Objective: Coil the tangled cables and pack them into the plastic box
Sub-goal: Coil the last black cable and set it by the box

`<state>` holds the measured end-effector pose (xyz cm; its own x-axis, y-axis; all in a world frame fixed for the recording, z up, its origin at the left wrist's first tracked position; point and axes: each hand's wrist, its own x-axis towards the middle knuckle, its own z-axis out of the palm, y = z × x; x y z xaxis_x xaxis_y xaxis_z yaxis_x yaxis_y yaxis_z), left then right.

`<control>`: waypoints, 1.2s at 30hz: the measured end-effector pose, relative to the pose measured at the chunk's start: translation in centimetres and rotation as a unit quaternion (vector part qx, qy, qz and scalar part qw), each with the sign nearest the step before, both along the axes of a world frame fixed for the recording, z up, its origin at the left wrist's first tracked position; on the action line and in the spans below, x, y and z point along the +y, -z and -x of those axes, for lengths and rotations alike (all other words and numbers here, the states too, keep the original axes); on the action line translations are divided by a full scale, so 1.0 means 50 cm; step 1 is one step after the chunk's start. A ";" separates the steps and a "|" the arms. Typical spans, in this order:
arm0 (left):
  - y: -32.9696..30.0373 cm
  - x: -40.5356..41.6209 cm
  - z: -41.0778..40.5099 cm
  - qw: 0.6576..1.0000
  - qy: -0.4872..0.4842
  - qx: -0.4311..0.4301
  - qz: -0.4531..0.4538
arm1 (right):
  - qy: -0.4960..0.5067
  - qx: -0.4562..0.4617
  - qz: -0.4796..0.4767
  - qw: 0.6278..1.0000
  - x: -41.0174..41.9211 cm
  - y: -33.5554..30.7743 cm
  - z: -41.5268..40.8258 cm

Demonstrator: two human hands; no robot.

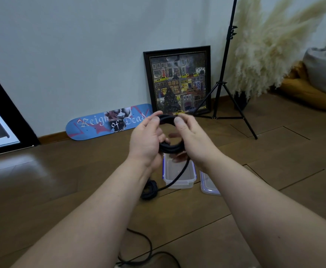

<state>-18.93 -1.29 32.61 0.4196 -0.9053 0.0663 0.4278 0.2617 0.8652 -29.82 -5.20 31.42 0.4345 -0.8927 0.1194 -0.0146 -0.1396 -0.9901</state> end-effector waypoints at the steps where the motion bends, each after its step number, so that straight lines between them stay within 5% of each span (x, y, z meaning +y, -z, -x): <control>1: 0.000 -0.004 -0.008 1.000 -0.025 0.011 0.002 | -0.047 0.014 -0.056 0.997 0.005 -0.003 0.006; 5: -0.002 -0.010 -0.047 0.993 -0.113 0.044 -0.001 | -0.083 0.093 -0.075 0.989 -0.009 -0.008 0.044; 8: -0.002 -0.007 -0.072 0.986 -0.156 0.057 0.002 | 0.129 0.122 0.003 0.984 -0.048 -0.004 0.066; 10: -0.001 -0.010 -0.082 0.983 -0.174 0.050 0.001 | 0.305 0.071 0.073 0.947 -0.063 -0.006 0.079; 12: 0.003 -0.015 -0.082 0.982 -0.184 0.030 -0.009 | 0.380 0.009 0.141 0.914 -0.059 -0.012 0.088; 14: 0.013 -0.019 -0.079 0.981 -0.194 -0.013 -0.022 | 0.343 0.044 0.200 0.917 -0.047 -0.006 0.081; 17: 0.028 -0.025 -0.082 0.976 -0.207 -0.064 -0.034 | 0.215 0.225 0.217 0.925 -0.039 0.015 0.063; 22: 0.034 -0.027 -0.108 0.965 -0.246 -0.071 -0.053 | 0.309 0.035 0.127 0.942 -0.073 -0.006 0.090; 25: 0.042 -0.030 -0.112 0.963 -0.252 -0.077 -0.059 | 0.322 0.133 0.074 0.934 -0.082 0.018 0.094; 29: 0.043 -0.032 -0.093 0.960 -0.248 -0.116 -0.062 | 0.290 0.323 0.174 0.884 -0.065 0.021 0.080; 32: 0.044 -0.030 -0.094 0.950 -0.253 -0.174 -0.060 | 0.156 0.493 0.260 0.816 -0.043 0.005 0.053; 34: 0.053 -0.025 -0.099 0.940 -0.248 -0.223 -0.067 | 0.051 0.529 0.297 0.794 -0.024 -0.003 0.043; 36: 0.057 -0.019 -0.102 0.935 -0.241 -0.252 -0.071 | -0.015 0.505 0.297 0.810 -0.011 -0.023 0.048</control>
<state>-13.83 -2.26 29.78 0.7291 -0.6336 0.2590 -0.1809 0.1866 0.9656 -32.21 -5.74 32.60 0.5983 -0.7956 0.0947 -0.7635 -0.6020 -0.2337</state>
